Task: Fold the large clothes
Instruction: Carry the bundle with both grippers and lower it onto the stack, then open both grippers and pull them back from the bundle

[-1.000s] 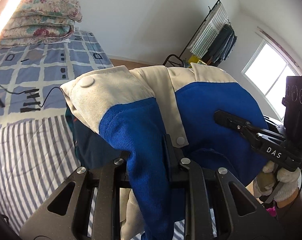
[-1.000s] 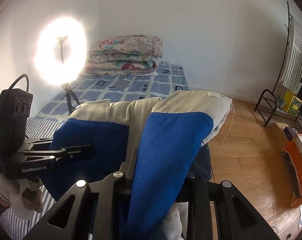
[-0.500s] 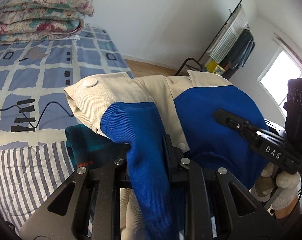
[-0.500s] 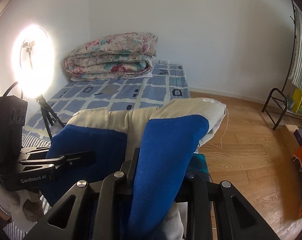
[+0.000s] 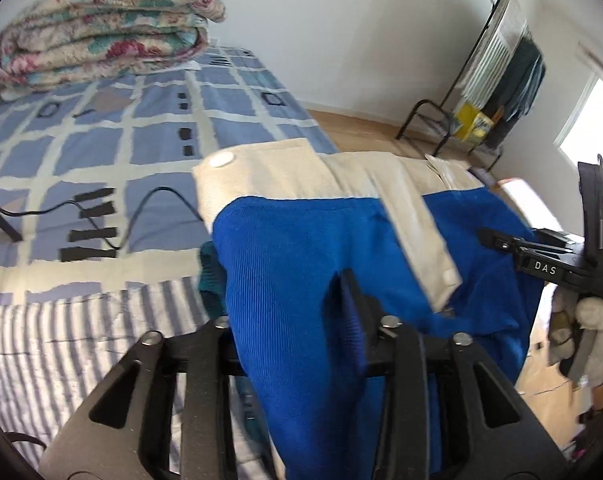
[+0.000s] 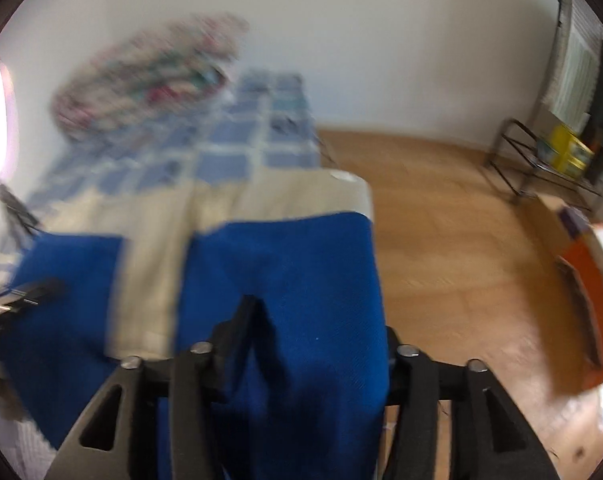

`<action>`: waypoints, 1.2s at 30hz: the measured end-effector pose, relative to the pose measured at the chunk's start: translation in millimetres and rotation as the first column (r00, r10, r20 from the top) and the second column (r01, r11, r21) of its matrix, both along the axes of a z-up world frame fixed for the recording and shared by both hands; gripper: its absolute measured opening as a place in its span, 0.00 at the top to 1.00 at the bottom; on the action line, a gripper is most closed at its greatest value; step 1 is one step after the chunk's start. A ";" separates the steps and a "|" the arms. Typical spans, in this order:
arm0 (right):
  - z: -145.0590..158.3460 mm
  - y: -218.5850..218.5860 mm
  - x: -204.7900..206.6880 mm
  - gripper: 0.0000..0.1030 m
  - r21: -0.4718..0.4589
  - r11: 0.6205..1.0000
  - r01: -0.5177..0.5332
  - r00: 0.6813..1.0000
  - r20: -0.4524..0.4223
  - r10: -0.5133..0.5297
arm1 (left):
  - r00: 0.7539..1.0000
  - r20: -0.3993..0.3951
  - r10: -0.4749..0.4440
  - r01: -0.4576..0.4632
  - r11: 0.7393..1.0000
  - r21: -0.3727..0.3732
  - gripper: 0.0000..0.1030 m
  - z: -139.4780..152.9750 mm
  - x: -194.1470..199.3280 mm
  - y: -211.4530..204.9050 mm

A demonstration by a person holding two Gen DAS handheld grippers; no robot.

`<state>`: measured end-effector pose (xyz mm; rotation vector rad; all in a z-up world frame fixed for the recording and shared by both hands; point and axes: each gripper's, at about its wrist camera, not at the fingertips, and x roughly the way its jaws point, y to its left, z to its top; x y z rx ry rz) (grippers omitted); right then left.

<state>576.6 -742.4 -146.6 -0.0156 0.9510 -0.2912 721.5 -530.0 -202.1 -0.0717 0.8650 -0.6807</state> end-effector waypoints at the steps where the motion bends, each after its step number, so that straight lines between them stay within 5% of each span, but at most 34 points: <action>1: -5.6 -1.2 -0.9 0.48 -0.036 0.999 0.019 1.000 -0.020 -0.019 | 1.000 0.008 0.017 -0.017 1.000 0.017 0.49 -1.4 -1.8 1.0; 7: -13.6 -4.6 -16.9 0.46 -0.057 0.997 0.055 0.998 -0.028 -0.057 | 0.998 0.005 0.055 -0.056 0.998 0.020 0.42 -4.1 -6.6 19.2; 19: 46.0 34.3 -63.9 0.40 -0.086 0.992 0.094 0.991 0.103 -0.085 | 0.996 0.074 0.048 -0.047 0.999 -0.016 0.43 47.2 -59.4 66.9; 36: 168.9 146.3 -212.5 0.40 -0.087 0.996 0.035 0.968 0.249 -0.012 | 0.967 0.254 0.020 -0.005 0.998 -0.062 0.43 182.6 -244.3 141.7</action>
